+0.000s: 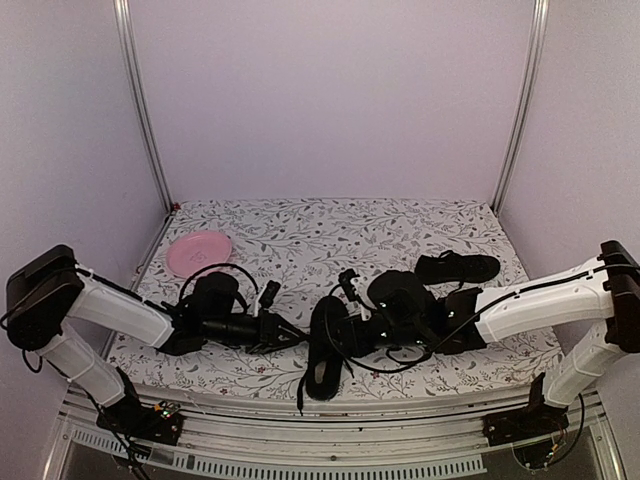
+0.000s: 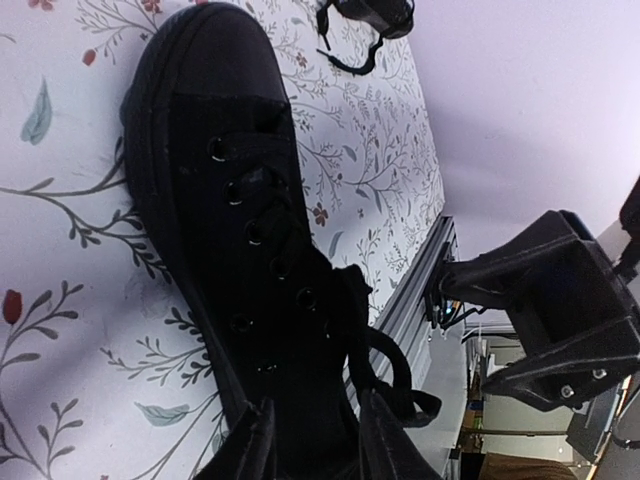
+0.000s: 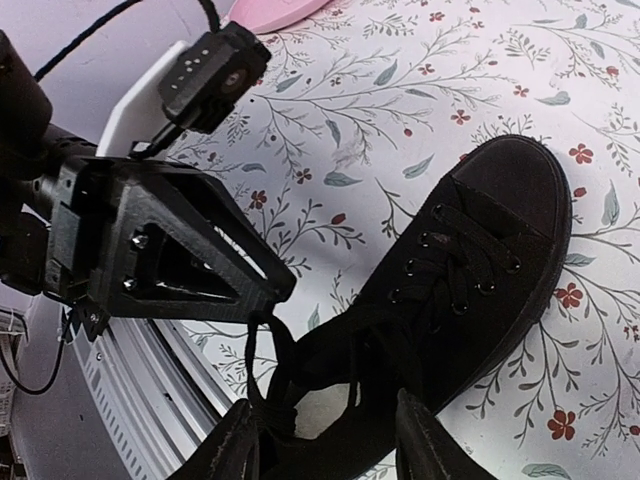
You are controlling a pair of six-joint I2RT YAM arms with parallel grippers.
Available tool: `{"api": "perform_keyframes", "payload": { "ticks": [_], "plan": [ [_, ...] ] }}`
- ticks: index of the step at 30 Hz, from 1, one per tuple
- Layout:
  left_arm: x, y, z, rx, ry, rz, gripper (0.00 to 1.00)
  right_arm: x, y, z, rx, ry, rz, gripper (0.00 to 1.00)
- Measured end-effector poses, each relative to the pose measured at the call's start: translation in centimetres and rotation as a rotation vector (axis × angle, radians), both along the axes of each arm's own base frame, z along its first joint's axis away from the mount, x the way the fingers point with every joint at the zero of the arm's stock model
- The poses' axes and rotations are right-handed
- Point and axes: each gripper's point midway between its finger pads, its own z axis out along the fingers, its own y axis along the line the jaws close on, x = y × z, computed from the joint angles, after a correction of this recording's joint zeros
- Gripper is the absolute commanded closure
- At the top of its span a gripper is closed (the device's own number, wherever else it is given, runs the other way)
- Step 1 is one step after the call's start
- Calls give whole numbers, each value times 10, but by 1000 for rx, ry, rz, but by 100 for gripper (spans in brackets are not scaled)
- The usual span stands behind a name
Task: Tie the shoes
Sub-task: Tie the crossed shoelace on the shoe.
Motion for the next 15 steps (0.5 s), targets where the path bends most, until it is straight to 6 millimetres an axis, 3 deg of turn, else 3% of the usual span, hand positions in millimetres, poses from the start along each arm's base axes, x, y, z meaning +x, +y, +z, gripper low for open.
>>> {"api": "perform_keyframes", "payload": {
  "ticks": [4,8,15],
  "plan": [
    [-1,6,4,-3,-18,20,65,4,-4,-10,-27,30,-23,48],
    [-2,10,15,-22,-54,27,51,12,-9,-19,-30,68,-40,47],
    [-2,4,41,-50,-149,-7,47,30,-26,-34,-15,123,-70,47]
  ]
}}
